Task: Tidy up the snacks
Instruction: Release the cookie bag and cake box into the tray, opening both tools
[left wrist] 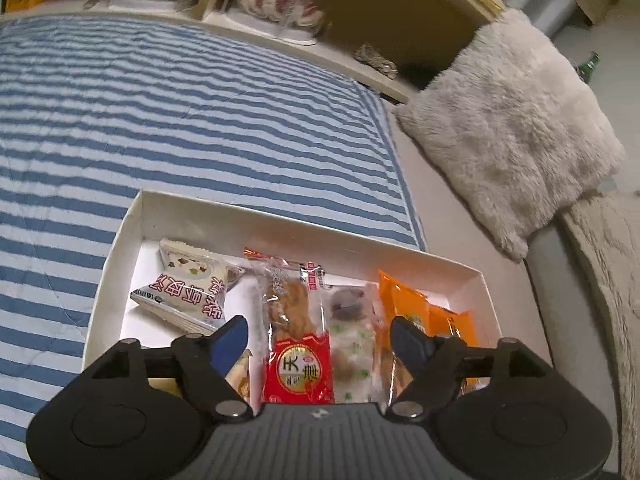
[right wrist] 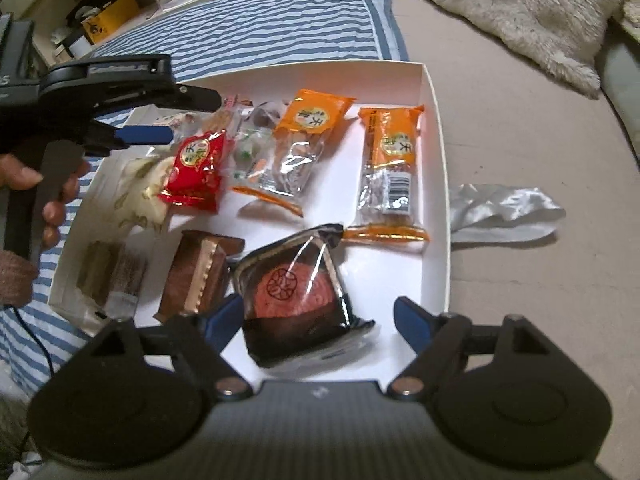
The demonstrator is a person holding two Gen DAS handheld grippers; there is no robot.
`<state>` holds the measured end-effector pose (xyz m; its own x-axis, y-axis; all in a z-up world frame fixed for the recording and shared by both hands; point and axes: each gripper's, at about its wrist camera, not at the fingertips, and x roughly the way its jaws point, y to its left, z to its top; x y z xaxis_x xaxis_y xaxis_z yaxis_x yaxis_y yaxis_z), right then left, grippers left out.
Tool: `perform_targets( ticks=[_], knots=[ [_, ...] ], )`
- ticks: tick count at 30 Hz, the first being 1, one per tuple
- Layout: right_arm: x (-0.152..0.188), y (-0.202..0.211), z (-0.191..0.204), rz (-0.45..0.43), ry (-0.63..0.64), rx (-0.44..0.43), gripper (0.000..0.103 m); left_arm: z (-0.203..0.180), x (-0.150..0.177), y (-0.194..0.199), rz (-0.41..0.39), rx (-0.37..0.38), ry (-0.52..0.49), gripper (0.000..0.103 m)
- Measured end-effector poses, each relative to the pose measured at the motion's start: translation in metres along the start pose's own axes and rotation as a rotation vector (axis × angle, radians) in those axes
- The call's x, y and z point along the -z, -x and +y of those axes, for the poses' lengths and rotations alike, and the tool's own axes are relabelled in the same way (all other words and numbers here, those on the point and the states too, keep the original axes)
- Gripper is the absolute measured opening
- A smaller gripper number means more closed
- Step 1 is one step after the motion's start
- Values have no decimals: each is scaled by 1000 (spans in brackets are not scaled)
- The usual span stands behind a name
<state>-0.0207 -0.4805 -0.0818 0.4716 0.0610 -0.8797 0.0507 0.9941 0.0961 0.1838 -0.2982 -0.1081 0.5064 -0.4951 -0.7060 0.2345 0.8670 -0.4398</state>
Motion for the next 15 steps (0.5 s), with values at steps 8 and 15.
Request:
perform_targets(
  ticks=[8, 15],
  knots=[
    [5, 15, 7, -41, 9, 11, 91, -7, 5, 20, 16, -26, -75, 92],
    [6, 36, 19, -74, -3, 44, 102, -13, 8, 49, 9, -51, -157, 103]
  ],
)
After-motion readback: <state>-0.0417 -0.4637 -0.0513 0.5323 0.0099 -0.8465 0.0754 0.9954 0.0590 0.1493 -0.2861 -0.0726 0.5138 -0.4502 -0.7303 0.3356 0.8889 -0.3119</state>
